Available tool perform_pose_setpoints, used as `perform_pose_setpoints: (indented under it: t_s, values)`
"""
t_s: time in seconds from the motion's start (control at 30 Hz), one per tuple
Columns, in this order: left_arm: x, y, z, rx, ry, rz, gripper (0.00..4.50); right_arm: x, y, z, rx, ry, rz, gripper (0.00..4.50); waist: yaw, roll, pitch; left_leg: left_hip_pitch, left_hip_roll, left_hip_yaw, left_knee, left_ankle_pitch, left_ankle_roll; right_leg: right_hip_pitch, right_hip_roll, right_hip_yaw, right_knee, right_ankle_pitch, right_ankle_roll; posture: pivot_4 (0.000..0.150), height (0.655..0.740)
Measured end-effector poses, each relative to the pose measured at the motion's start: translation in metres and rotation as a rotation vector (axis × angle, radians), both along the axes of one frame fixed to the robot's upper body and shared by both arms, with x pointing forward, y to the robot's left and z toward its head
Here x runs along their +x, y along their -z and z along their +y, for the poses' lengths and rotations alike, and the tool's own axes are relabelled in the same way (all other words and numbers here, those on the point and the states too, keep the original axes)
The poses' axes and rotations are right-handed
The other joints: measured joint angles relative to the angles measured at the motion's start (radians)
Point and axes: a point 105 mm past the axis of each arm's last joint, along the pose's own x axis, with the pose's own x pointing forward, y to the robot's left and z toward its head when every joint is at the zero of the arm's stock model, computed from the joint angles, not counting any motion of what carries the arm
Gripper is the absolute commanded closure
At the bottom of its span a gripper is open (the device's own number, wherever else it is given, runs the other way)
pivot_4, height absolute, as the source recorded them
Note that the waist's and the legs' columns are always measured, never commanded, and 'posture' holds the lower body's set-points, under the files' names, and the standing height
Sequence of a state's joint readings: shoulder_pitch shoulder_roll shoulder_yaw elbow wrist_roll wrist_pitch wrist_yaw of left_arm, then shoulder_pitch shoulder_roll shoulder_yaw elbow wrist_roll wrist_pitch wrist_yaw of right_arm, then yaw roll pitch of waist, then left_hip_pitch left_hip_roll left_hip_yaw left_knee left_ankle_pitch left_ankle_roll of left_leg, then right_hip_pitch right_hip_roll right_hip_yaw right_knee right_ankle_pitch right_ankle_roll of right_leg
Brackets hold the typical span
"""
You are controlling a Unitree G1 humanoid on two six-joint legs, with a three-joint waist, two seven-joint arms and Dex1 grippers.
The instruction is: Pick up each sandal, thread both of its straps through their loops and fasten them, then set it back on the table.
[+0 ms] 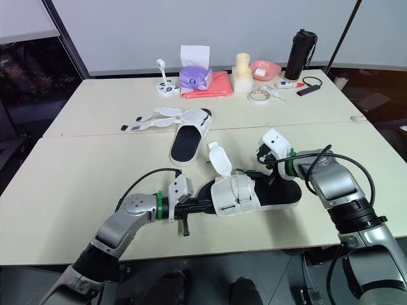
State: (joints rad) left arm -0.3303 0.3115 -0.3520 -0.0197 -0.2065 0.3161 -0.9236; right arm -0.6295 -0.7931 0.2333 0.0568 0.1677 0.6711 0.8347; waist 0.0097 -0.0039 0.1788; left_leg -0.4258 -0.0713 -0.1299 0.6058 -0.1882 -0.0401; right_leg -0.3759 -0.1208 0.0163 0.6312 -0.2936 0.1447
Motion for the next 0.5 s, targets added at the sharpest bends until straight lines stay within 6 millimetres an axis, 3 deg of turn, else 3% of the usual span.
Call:
perform_pose_setpoints:
  t_s: [0.17,0.3,0.37,0.5]
  values:
    - [0.0,0.001,0.0,0.001,0.0,0.002,4.5,0.012,-0.012,-0.001,0.021,0.039,-0.053,0.07,0.001,0.0,0.0,0.0,0.0,-0.001,0.0,0.0,0.0,0.0,0.0,0.0,0.0,0.0,0.0,0.15,0.74]
    - [0.001,0.001,0.0,0.0,0.0,0.003,4.5,0.018,-0.048,0.0,0.155,0.086,-0.071,0.07,0.002,0.001,0.0,0.0,0.0,-0.003,0.0,0.0,0.0,0.0,0.0,0.0,0.0,0.0,0.0,0.15,0.74]
    - [0.001,0.001,0.0,0.001,0.002,0.003,4.5,0.014,-0.059,0.007,0.265,0.091,-0.014,0.07,0.002,0.001,0.0,0.0,0.0,-0.004,0.0,0.0,0.0,0.0,0.0,0.0,0.0,0.0,0.0,0.15,0.74]
    - [0.002,0.001,0.0,-0.001,0.007,-0.001,4.5,-0.011,-0.056,0.042,0.435,-0.021,0.202,0.07,0.003,0.001,0.0,0.0,0.0,-0.004,0.0,0.0,0.0,0.0,0.0,0.0,0.0,0.0,0.0,0.15,0.74]
